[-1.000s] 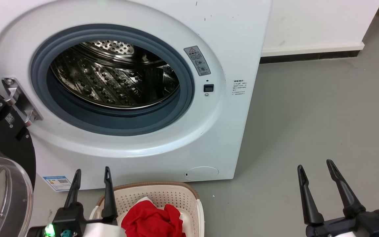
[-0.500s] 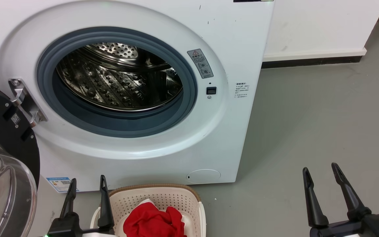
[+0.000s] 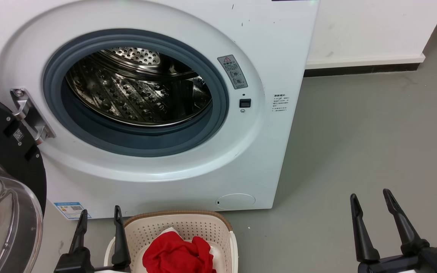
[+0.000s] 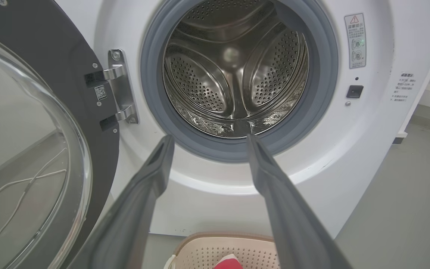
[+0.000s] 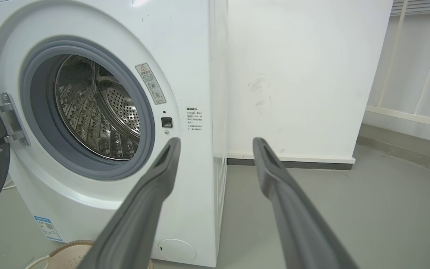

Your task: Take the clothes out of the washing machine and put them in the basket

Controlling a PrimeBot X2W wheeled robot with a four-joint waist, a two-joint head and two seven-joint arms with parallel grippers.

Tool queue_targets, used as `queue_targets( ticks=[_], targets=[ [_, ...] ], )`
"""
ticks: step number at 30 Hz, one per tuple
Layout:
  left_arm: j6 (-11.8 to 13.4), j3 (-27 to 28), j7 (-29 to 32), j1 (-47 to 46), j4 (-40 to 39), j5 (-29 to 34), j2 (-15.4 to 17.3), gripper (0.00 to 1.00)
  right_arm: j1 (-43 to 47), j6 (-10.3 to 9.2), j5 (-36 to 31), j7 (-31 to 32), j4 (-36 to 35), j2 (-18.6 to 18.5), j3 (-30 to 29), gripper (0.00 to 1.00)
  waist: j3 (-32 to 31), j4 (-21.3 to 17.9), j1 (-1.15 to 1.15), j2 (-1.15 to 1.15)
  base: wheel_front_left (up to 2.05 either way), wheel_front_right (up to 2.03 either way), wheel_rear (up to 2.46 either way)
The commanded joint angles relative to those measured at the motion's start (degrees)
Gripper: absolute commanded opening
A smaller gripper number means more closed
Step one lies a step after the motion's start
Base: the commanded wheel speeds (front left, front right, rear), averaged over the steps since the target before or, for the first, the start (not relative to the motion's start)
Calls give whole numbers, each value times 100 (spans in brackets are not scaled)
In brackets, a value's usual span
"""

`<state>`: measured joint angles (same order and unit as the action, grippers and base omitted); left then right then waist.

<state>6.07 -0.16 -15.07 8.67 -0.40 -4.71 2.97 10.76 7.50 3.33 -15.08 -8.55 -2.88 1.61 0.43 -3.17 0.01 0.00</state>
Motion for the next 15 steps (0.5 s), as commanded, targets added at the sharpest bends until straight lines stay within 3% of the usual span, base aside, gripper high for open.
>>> queue_targets(
  ticks=[1,4,5,12,15],
  targets=[
    [-1,11,-15,-26,22,38,-14,100,1,-2,7,-13,20,1,6,100,9,-10,-1,0,0,0,0],
    [8,17,-15,-39,39,40,-14,100,-13,-2,18,-13,21,1,14,100,20,-21,-1,0,0,0,0],
    [3,20,1,-4,30,33,-1,0,-1,0,17,0,7,0,14,0,21,-21,0,0,0,0,0],
    [-16,4,46,59,276,-120,-2,0,17,0,167,38,254,-3,36,0,23,-19,0,0,0,0,0],
    [-77,4,133,-13,308,-648,30,0,-66,0,709,118,347,-42,34,0,22,-8,0,0,0,0,0]
  ],
)
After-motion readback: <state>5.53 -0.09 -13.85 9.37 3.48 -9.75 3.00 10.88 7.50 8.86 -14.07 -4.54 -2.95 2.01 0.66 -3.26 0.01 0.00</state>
